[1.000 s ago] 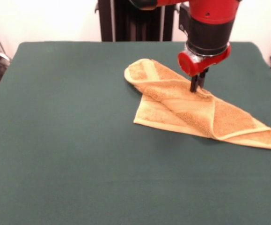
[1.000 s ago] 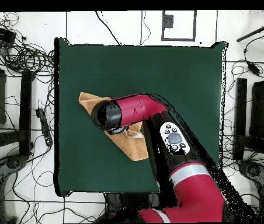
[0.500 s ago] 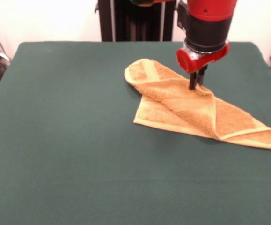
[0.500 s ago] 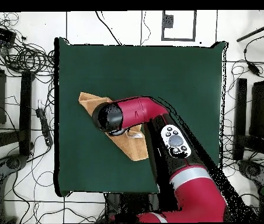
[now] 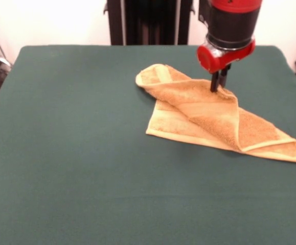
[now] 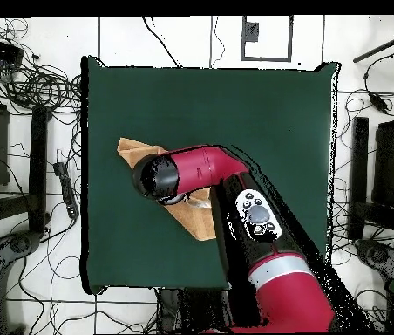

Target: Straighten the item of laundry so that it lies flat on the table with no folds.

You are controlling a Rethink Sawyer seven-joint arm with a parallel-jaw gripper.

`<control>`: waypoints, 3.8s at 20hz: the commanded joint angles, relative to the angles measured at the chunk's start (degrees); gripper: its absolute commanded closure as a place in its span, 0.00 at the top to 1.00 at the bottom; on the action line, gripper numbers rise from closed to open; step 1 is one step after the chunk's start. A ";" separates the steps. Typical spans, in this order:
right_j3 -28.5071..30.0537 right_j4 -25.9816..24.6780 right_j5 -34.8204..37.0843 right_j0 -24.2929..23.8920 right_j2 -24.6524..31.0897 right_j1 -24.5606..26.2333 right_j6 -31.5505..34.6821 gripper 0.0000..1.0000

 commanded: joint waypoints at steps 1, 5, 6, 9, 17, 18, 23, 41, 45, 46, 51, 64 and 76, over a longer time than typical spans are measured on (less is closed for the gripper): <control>5.57 3.25 -3.51 3.01 -0.13 1.03 11.98 0.00; 5.84 3.50 -4.69 3.84 -0.96 0.90 13.35 0.00; 6.01 3.59 -5.08 4.04 -1.17 0.82 13.65 0.00; 6.52 4.17 -5.86 4.31 -1.55 0.80 13.81 0.00; 7.39 5.61 -7.01 5.01 -2.10 0.22 13.22 0.00; 7.53 5.70 -7.09 5.04 -2.02 0.20 13.01 0.00; 8.13 6.07 -6.72 5.87 -2.36 -0.64 12.67 0.00; 9.71 8.03 -8.43 9.27 -5.09 -2.71 14.59 0.00; 10.21 8.56 -8.89 9.46 -5.31 -2.86 14.40 0.00; 10.27 8.68 -8.98 9.48 -5.35 -2.86 14.27 0.00; 10.71 8.86 -9.48 9.37 -5.33 -2.64 13.03 0.00; 12.89 9.39 -12.94 10.90 -6.64 -3.05 14.03 0.00; 13.56 11.40 -12.88 12.41 -6.96 -3.43 14.31 0.00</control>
